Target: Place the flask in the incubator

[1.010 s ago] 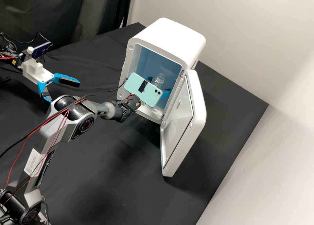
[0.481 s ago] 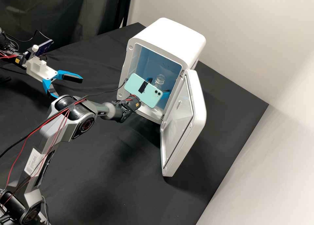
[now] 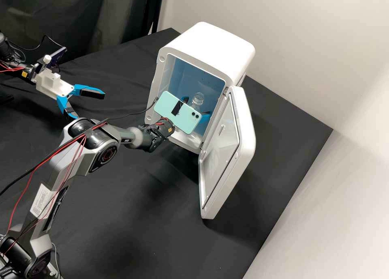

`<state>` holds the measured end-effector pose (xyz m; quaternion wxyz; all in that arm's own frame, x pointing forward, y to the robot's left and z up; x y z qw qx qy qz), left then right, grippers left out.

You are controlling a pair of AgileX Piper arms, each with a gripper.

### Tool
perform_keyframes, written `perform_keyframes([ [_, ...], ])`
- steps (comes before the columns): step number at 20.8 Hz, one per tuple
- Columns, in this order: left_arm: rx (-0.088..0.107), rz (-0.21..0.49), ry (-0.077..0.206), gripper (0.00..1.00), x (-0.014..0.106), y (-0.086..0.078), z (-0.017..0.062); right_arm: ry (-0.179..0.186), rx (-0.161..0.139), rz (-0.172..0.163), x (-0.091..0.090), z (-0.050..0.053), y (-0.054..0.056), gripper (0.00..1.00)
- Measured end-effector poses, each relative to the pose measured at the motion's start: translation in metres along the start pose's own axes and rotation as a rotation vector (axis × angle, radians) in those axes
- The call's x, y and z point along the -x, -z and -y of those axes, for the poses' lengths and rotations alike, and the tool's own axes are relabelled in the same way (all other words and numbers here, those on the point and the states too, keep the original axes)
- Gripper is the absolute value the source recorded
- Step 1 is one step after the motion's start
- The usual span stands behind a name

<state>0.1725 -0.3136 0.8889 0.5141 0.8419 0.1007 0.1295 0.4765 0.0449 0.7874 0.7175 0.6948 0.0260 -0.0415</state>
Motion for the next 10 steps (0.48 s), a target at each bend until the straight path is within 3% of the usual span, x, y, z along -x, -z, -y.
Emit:
perform_keyframes([
  [2,-0.012,-0.002,-0.002,1.00,0.000,0.000,-0.0005,0.000,0.002,0.000,0.000,0.000,0.000,0.00],
  [5,-0.012,-0.002,-0.002,1.00,0.000,0.000,-0.0005,0.003,0.010,0.000,-0.002,-0.001,0.003,0.00],
  [7,-0.014,0.000,-0.004,1.00,-0.001,0.001,-0.0010,0.002,0.024,-0.009,-0.004,-0.004,0.008,0.00],
  [10,-0.011,0.003,0.000,1.00,-0.003,0.001,-0.0003,-0.007,0.024,-0.020,-0.007,-0.006,0.016,0.00],
])
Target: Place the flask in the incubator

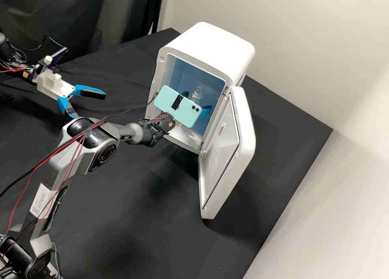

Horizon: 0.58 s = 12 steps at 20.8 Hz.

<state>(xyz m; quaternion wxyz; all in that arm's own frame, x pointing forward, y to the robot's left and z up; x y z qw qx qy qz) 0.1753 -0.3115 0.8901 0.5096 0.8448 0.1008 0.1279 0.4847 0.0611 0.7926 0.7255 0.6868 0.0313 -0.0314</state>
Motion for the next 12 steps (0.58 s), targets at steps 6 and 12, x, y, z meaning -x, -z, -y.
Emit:
perform_keyframes([
  [6,0.008,-0.003,0.003,1.00,-0.002,0.000,0.0012,-0.001,0.011,0.014,-0.008,0.003,0.004,0.00],
  [12,0.008,-0.002,0.001,1.00,-0.002,-0.001,0.0010,-0.004,0.013,0.051,-0.015,0.010,0.003,0.00],
])
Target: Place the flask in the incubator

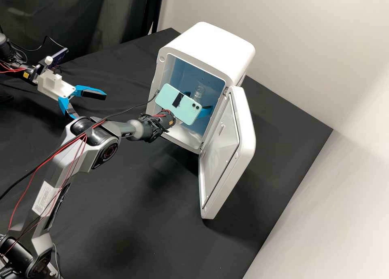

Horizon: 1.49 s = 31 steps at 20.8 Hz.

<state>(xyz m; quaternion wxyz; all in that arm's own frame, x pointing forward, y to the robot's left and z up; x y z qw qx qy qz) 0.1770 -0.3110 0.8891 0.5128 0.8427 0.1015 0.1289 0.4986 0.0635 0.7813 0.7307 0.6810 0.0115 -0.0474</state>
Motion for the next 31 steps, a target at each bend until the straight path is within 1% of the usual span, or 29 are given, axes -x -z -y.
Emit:
perform_keyframes([
  [4,0.000,0.000,0.000,1.00,0.000,0.000,0.0000,0.010,0.023,0.032,-0.005,0.011,-0.003,0.00],
  [6,0.000,0.000,0.000,1.00,0.000,0.000,0.0000,0.018,0.036,0.050,-0.006,0.017,-0.007,0.00],
  [8,0.000,0.000,0.000,1.00,0.000,0.000,0.0000,0.028,0.038,0.073,-0.009,0.023,-0.010,0.00],
  [9,0.000,0.000,0.000,1.00,0.000,0.000,0.0000,0.032,0.059,0.076,-0.010,0.026,-0.011,0.00],
  [10,0.000,0.000,0.000,1.00,0.000,0.000,0.0000,0.035,0.072,0.076,-0.010,0.028,-0.010,0.00],
  [12,0.000,0.000,0.000,1.00,0.000,0.000,0.0000,0.038,0.079,0.082,-0.011,0.031,-0.011,0.00],
  [14,0.000,0.000,0.000,1.00,0.000,0.000,0.0000,0.047,0.100,0.086,-0.014,0.035,-0.012,0.00],
  [18,0.000,0.000,0.001,1.00,0.000,0.000,0.0001,0.068,0.108,0.101,-0.015,0.040,-0.016,0.00],
  [20,0.000,0.000,0.001,1.00,0.000,0.000,0.0001,0.068,0.121,0.100,-0.015,0.040,-0.016,0.00],
  [21,0.000,0.000,0.001,1.00,0.000,0.000,0.0001,0.069,0.136,0.099,-0.015,0.040,-0.016,0.00],
  [24,0.001,0.000,0.002,1.00,0.000,0.000,0.0004,0.069,0.141,0.104,-0.015,0.042,-0.014,0.00],
  [25,0.001,0.000,0.002,1.00,0.000,0.000,0.0004,0.073,0.151,0.102,-0.015,0.044,-0.014,0.00],
  [26,0.003,-0.001,0.004,1.00,0.000,0.000,0.0009,0.072,0.156,0.102,-0.017,0.044,-0.014,0.00],
  [28,0.008,-0.002,0.010,1.00,-0.001,0.001,0.0026,0.080,0.159,0.108,-0.018,0.048,-0.018,0.00],
  [31,0.008,-0.002,0.010,1.00,-0.001,0.001,0.0026,0.088,0.170,0.113,-0.019,0.052,-0.021,0.00],
])
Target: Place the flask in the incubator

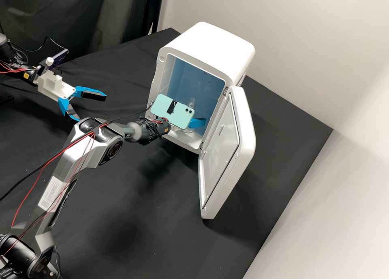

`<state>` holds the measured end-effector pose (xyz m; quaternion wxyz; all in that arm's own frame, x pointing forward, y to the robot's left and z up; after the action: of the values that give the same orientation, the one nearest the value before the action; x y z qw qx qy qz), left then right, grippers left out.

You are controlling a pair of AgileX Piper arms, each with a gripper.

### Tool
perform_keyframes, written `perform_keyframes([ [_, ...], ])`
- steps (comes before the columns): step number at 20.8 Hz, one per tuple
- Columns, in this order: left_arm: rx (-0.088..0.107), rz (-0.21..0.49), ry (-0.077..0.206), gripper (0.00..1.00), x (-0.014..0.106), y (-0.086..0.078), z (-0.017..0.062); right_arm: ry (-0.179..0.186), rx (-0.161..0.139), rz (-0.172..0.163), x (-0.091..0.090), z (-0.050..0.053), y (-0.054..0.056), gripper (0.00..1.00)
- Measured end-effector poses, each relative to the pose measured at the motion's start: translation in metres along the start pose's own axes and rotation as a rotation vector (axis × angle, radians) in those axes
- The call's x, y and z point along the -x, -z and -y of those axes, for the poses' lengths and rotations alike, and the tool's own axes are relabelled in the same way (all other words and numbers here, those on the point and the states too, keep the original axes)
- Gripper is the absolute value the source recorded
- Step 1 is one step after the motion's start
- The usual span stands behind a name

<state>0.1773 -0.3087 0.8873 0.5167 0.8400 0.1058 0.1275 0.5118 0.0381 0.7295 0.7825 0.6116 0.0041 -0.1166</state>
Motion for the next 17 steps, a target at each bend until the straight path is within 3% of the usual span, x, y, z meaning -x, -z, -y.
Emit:
perform_keyframes([
  [12,-0.006,0.000,0.000,1.00,0.000,0.000,0.0000,0.006,0.017,0.011,-0.008,0.009,-0.004,0.00],
  [17,0.007,-0.018,0.000,1.00,-0.002,0.003,0.0016,0.016,0.017,0.002,-0.012,0.007,0.002,0.00],
])
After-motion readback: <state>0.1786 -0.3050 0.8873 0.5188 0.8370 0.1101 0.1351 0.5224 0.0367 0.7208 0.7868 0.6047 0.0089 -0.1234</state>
